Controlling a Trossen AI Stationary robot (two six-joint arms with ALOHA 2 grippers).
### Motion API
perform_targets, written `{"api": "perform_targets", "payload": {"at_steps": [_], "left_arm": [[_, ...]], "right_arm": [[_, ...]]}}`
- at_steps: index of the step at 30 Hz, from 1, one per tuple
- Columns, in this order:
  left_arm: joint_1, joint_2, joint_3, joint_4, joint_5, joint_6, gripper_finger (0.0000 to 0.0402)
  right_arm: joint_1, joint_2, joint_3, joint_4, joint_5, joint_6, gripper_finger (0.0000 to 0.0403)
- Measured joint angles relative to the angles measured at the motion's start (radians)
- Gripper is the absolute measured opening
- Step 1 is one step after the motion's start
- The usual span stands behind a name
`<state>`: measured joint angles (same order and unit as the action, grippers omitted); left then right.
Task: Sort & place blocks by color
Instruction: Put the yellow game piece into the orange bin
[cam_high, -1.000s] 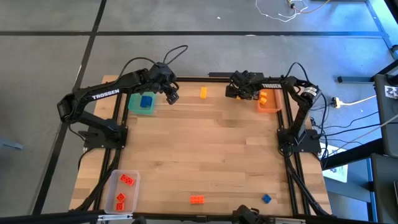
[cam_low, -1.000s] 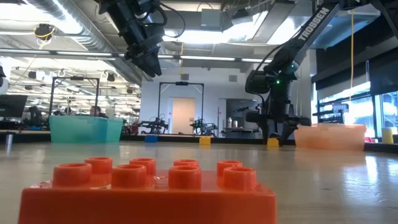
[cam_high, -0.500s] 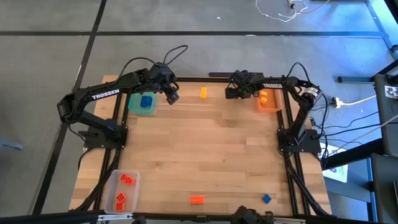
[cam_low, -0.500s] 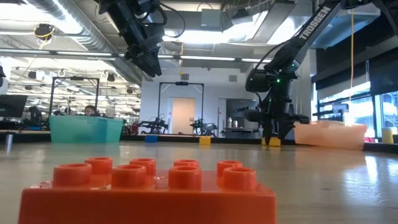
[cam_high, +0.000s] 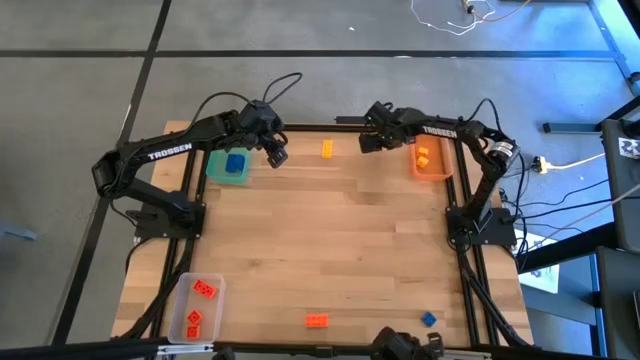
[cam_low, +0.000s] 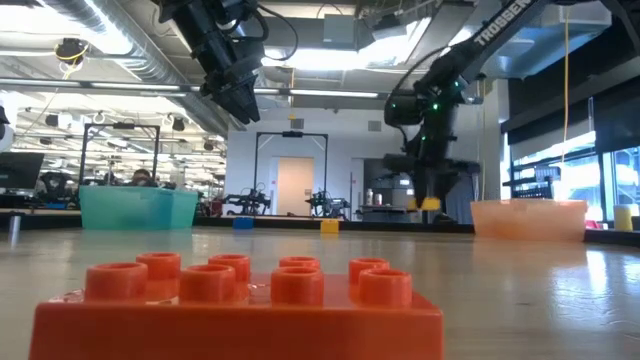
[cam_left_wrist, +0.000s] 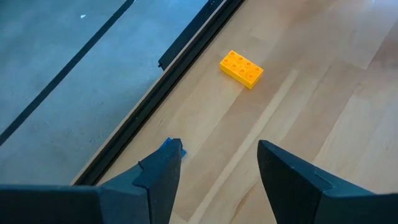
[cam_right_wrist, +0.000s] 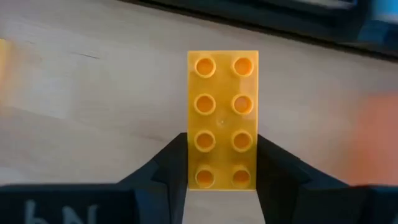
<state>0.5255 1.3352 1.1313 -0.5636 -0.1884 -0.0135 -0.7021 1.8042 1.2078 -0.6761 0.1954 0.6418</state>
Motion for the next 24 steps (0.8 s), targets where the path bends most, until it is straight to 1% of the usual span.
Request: {"api": "perform_targets", "payload": {"at_steps": [3, 6, 10, 13, 16, 20, 24], "left_arm": [[0.0, 0.0, 0.0, 0.0, 0.0, 0.0, 0.0202], [0.0, 0.0, 0.0, 0.0, -0.001, 0.0, 0.0202], [0.0, 0.0, 0.0, 0.0, -0.004, 0.0, 0.0202], [0.0, 0.0, 0.0, 0.0, -0.007, 0.0, 0.0202], [0.0, 0.0, 0.0, 0.0, -0.009, 0.0, 0.0202], [0.0, 0.0, 0.0, 0.001, -0.009, -0.001, 0.0202], [0.0, 0.0, 0.0, 0.004, -0.009, -0.002, 0.0202]], "right_arm": [[-0.001, -0.031, 0.047, -0.145, 0.066, 0.0, 0.0139], [-0.001, -0.097, 0.065, -0.273, 0.125, 0.014, 0.0139], [-0.001, -0.208, 0.061, -0.449, 0.172, 0.101, 0.0139], [-0.001, -0.287, 0.027, -0.549, 0.215, 0.168, 0.0139], [-0.009, -0.359, -0.052, -0.574, 0.217, 0.228, 0.0139], [-0.032, -0.428, -0.204, -0.555, 0.192, 0.294, 0.0139], [-0.07, -0.464, -0.338, -0.459, 0.173, 0.296, 0.0139]]}}
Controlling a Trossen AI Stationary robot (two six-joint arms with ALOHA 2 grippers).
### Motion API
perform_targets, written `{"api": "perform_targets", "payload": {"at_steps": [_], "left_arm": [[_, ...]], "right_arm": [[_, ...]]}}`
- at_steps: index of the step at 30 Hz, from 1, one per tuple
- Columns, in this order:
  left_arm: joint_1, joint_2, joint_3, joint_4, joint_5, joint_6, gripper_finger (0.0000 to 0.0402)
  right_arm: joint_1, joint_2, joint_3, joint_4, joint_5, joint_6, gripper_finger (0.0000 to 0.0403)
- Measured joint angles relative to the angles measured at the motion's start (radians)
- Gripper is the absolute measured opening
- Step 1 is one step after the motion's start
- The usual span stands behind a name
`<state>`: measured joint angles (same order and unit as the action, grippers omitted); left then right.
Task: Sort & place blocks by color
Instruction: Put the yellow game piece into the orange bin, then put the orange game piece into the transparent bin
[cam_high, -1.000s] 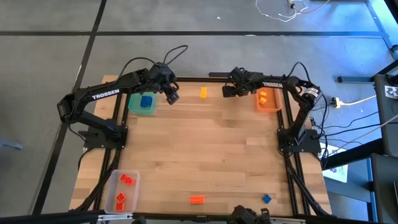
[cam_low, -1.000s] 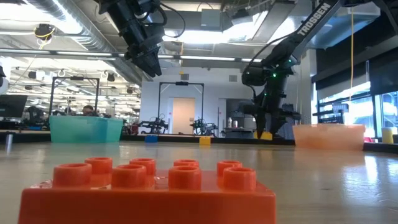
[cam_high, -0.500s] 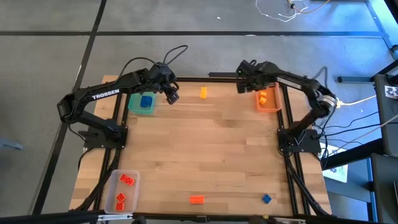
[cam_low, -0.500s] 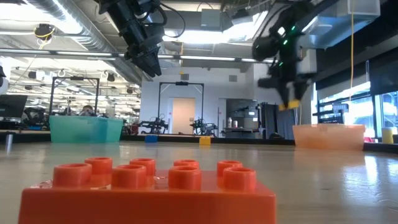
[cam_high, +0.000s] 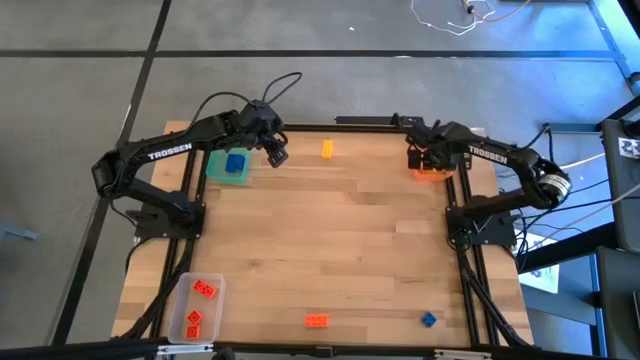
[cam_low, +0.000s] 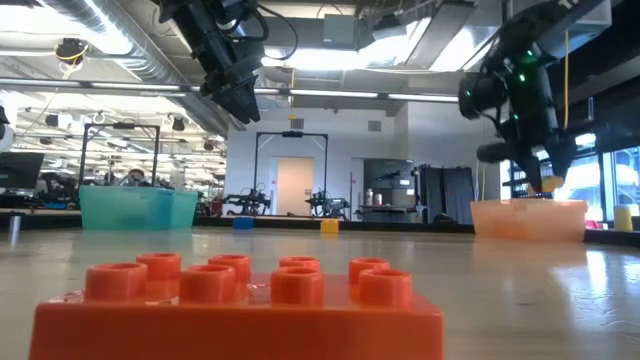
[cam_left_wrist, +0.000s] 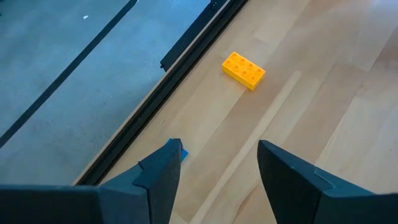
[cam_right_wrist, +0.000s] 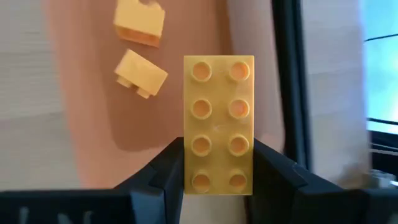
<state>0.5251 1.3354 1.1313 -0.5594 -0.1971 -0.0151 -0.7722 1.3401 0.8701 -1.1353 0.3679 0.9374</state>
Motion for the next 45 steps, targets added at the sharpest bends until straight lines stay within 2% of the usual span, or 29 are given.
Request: {"api": "perform_targets", "payload": {"at_steps": [6, 13, 19, 24, 31, 38, 42, 45], "left_arm": [[0.0, 0.0, 0.0, 0.0, 0.0, -0.003, 0.0202], [0.0, 0.0, 0.0, 0.0, 0.0, -0.003, 0.0202], [0.0, 0.0, 0.0, 0.0, 0.0, -0.003, 0.0202], [0.0, 0.0, 0.0, 0.0, 0.001, -0.003, 0.0202], [0.0, 0.0, 0.0, 0.0, 0.001, -0.026, 0.0202], [0.004, 0.0, 0.0, -0.001, 0.008, -0.043, 0.0202], [0.005, 0.0, 0.0, -0.015, 0.065, -0.004, 0.0202], [0.004, 0.0, 0.0, -0.03, 0.179, 0.037, 0.0202]], "right_arm": [[-0.053, -0.003, -0.13, 0.157, -0.027, -0.028, 0.0139], [-0.065, -0.003, -0.158, 0.209, -0.053, -0.051, 0.0145], [-0.065, -0.003, -0.158, 0.209, -0.051, -0.021, 0.0249], [-0.065, -0.003, -0.153, 0.197, -0.064, 0.003, 0.0281], [-0.064, -0.003, -0.053, 0.151, -0.086, -0.007, 0.0271], [-0.019, -0.003, 0.12, 0.131, -0.185, -0.072, 0.0266], [0.037, -0.003, 0.196, 0.132, -0.182, -0.227, 0.0266], [0.077, -0.003, 0.24, 0.134, -0.182, -0.379, 0.0266]]}}
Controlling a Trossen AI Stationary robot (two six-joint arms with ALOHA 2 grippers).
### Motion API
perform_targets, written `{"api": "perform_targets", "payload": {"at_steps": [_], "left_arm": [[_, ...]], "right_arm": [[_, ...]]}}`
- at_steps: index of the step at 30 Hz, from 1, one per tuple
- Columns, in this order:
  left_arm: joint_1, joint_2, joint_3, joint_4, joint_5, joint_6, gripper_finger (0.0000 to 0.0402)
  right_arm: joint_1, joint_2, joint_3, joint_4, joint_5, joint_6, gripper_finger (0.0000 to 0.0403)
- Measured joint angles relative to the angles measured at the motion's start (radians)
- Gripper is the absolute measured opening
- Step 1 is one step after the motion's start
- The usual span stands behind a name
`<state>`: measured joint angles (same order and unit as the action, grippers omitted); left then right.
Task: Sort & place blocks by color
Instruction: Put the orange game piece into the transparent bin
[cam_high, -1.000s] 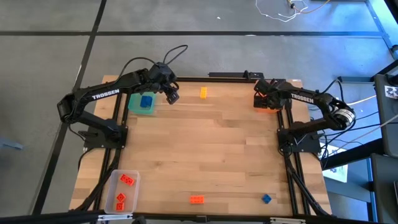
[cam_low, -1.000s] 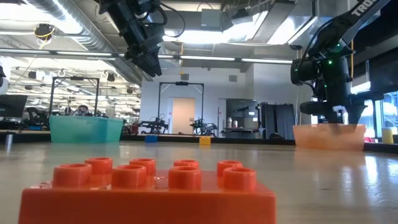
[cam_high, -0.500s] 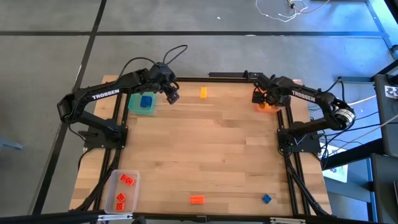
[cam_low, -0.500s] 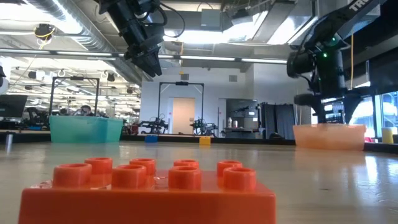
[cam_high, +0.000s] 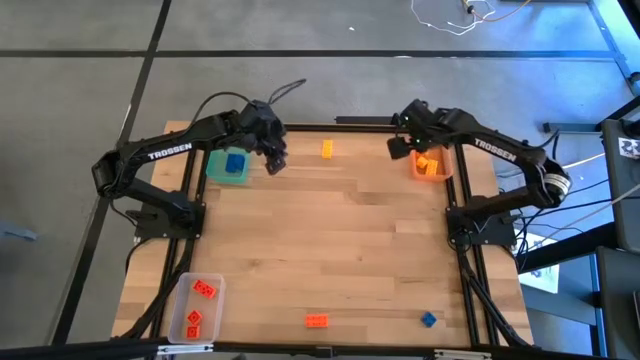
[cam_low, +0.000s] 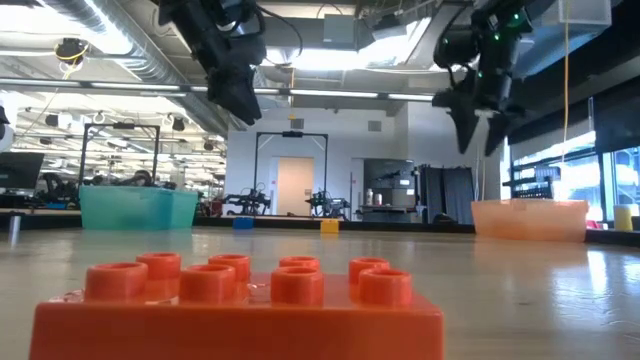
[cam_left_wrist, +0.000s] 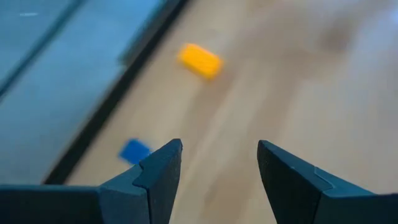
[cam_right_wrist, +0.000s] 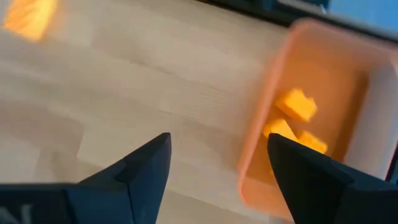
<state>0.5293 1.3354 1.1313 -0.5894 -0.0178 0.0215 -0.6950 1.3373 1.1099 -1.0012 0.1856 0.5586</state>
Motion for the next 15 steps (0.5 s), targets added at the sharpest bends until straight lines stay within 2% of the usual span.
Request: {"api": "perform_targets", "payload": {"at_steps": [4, 7, 10, 13, 15], "left_arm": [[-0.021, 0.0, 0.0, -0.005, 0.233, 0.074, 0.0202], [-0.086, 0.0, 0.0, -0.005, 0.341, 0.092, 0.0202], [-0.198, 0.0, 0.0, -0.005, 0.316, 0.092, 0.0202], [-0.341, 0.002, 0.0, -0.004, 0.197, 0.063, 0.0202], [-0.437, 0.014, 0.0, 0.007, 0.12, -0.013, 0.0202]], "right_arm": [[0.035, 0.0, 0.044, 0.007, -0.007, -0.128, 0.0266], [0.051, 0.0, 0.065, 0.007, -0.023, -0.197, 0.0266], [0.065, 0.0, 0.072, 0.007, -0.026, -0.255, 0.0266], [0.071, 0.0, 0.072, 0.005, -0.044, -0.315, 0.0266], [0.074, 0.0, 0.072, 0.005, -0.059, -0.356, 0.0266]]}}
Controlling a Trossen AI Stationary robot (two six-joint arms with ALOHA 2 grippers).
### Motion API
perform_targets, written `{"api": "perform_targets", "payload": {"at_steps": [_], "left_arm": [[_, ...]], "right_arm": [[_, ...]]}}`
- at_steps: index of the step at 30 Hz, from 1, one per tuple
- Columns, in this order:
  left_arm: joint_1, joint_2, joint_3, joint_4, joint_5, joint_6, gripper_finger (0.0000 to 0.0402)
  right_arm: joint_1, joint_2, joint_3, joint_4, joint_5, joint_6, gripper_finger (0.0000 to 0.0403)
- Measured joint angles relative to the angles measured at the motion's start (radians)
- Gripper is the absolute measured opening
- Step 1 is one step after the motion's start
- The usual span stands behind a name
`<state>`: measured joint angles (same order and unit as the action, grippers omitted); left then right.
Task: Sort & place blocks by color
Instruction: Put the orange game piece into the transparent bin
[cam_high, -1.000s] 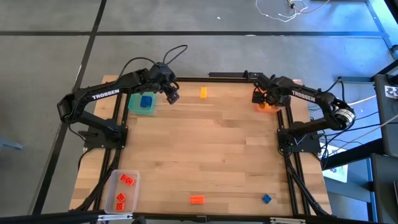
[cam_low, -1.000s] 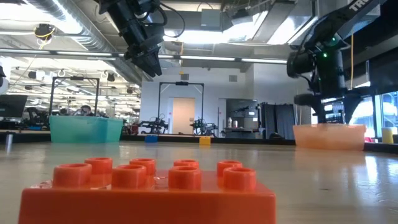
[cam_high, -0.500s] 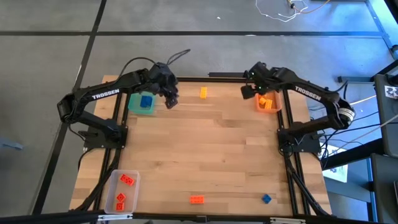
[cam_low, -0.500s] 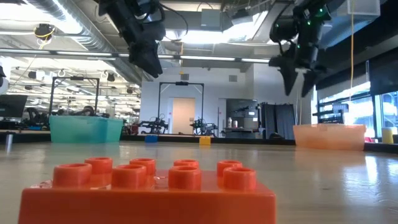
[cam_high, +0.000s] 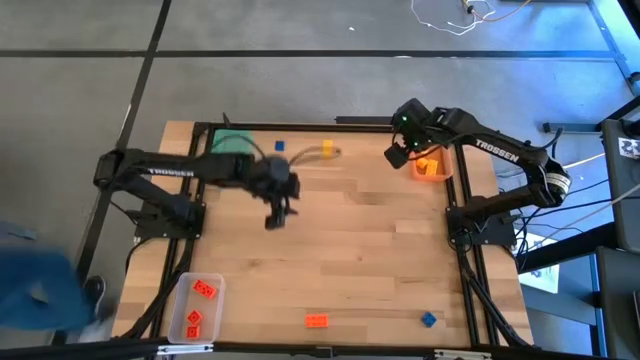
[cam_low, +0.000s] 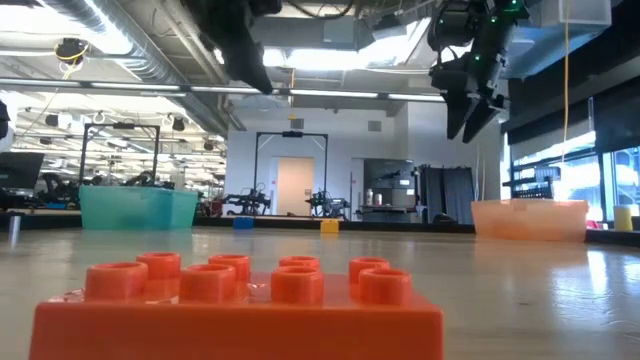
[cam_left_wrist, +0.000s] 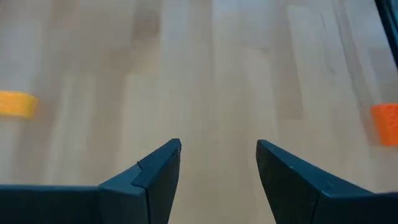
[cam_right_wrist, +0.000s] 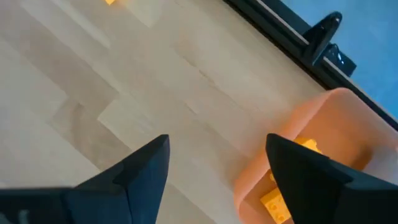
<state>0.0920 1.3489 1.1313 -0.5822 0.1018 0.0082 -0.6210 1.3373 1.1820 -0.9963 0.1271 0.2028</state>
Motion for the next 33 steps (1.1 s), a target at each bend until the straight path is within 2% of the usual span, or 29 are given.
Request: {"api": "perform_targets", "payload": {"at_steps": [7, 11, 15, 23, 33], "left_arm": [[-0.317, 0.036, -0.001, 0.063, -0.145, -0.333, 0.0202], [-0.47, 0.112, 0.0, 0.121, -0.234, -0.452, 0.0202], [-0.58, 0.204, 0.0, 0.2, -0.247, -0.504, 0.0202], [-0.7, 0.379, -0.001, 0.327, -0.25, -0.496, 0.0202], [-0.738, 0.534, 0.0, 0.576, -0.263, -0.424, 0.0202]], "right_arm": [[0.008, 0.0, 0.0, 0.0, -0.045, -0.104, 0.0266], [0.007, 0.0, 0.0, 0.005, -0.044, -0.108, 0.0266], [0.007, 0.0, -0.003, 0.014, -0.044, -0.1, 0.0266], [0.007, 0.0, -0.003, 0.02, -0.043, -0.075, 0.0266], [0.007, 0.0, -0.004, 0.032, -0.042, -0.073, 0.0266]]}}
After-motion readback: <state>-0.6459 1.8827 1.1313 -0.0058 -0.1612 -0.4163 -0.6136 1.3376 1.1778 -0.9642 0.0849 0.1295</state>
